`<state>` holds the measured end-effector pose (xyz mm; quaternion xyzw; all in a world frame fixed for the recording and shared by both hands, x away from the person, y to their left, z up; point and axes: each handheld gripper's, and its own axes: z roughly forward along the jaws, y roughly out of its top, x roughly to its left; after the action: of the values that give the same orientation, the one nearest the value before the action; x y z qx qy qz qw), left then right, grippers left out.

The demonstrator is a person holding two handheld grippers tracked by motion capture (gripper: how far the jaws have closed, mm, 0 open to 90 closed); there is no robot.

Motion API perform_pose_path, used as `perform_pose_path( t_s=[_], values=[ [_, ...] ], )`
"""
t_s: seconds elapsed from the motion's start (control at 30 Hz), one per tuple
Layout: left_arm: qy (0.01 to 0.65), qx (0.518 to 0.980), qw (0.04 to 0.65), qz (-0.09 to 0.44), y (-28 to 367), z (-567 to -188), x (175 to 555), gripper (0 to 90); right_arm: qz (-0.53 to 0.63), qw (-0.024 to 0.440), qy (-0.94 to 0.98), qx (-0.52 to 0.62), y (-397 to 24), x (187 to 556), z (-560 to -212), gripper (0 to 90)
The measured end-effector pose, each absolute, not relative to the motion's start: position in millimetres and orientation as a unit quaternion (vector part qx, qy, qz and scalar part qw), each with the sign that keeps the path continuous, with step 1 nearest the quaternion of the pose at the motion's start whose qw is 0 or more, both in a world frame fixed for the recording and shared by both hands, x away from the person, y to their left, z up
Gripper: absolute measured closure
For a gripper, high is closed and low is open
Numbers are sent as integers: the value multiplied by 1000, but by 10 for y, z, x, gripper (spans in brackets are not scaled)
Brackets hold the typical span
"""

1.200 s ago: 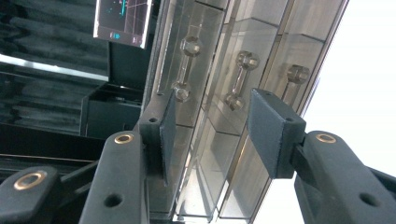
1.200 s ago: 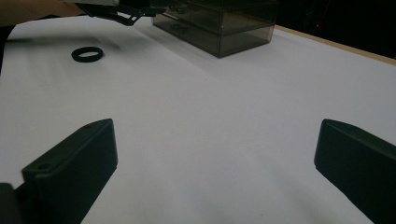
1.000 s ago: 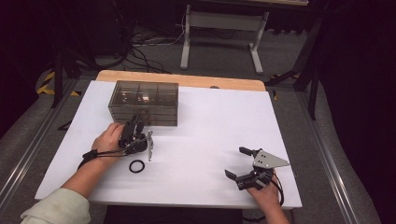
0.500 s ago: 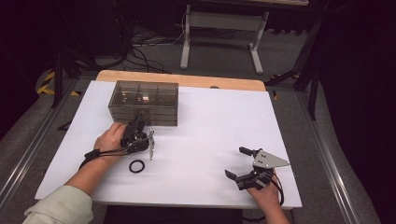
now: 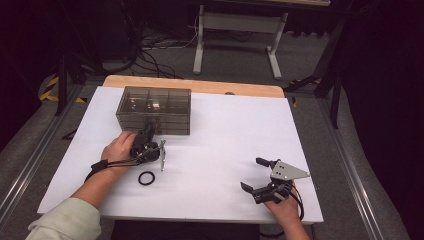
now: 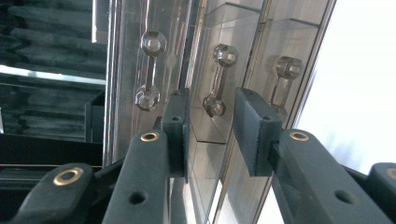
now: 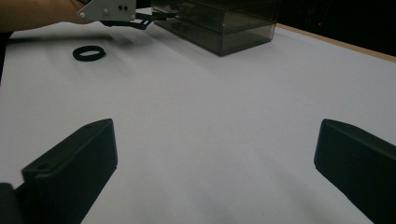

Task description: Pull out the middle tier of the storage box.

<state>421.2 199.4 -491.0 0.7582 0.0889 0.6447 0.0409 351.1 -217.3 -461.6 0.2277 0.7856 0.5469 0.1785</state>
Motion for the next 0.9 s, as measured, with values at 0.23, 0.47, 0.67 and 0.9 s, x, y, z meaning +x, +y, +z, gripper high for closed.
perform_pose_path(
  t_s=[0.23,0.47,0.67,0.9],
  values=[
    [85,757,40,647,1991,-4900,4216,743,547,179,786,228,-2173,3511,-4617,0],
    [84,760,36,644,1991,-4912,4229,794,547,179,786,227,-2172,3511,-4617,0],
    [84,761,36,643,1993,-4901,4225,800,547,179,786,227,-2172,3511,-4617,0],
    [81,766,38,637,2001,-4880,4190,800,546,179,786,227,-2172,3512,-4617,0]
  ],
)
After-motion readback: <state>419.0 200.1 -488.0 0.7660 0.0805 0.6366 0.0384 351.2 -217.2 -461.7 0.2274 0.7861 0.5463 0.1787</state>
